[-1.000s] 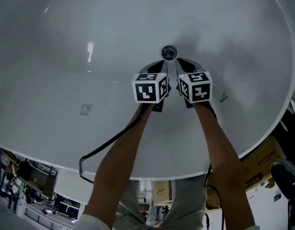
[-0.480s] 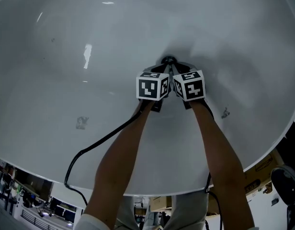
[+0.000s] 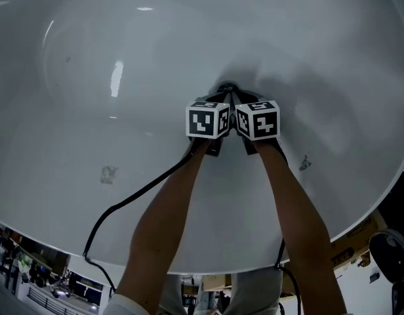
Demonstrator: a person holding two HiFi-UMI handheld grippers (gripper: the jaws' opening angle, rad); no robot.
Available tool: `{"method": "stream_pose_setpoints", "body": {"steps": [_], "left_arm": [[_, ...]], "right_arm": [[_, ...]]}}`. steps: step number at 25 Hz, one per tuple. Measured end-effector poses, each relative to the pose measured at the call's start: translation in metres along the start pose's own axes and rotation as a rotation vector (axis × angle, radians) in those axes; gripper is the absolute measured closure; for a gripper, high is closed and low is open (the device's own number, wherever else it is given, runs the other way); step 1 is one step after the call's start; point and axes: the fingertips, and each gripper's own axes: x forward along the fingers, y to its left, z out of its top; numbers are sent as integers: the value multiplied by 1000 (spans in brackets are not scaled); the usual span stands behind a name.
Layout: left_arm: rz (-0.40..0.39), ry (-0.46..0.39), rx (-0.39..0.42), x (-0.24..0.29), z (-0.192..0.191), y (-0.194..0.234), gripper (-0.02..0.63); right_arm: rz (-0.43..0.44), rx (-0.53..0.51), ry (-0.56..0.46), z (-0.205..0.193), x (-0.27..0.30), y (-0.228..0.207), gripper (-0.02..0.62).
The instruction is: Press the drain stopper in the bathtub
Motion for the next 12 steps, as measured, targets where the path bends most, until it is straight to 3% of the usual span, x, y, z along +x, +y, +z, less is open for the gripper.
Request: {"method": "stream_pose_setpoints", "body": {"steps": [12], "left_arm": [[26,-13,-56,1,1,1,612]], "right_arm": [[-9,-3,-6,4,-2,-4,591]]}}
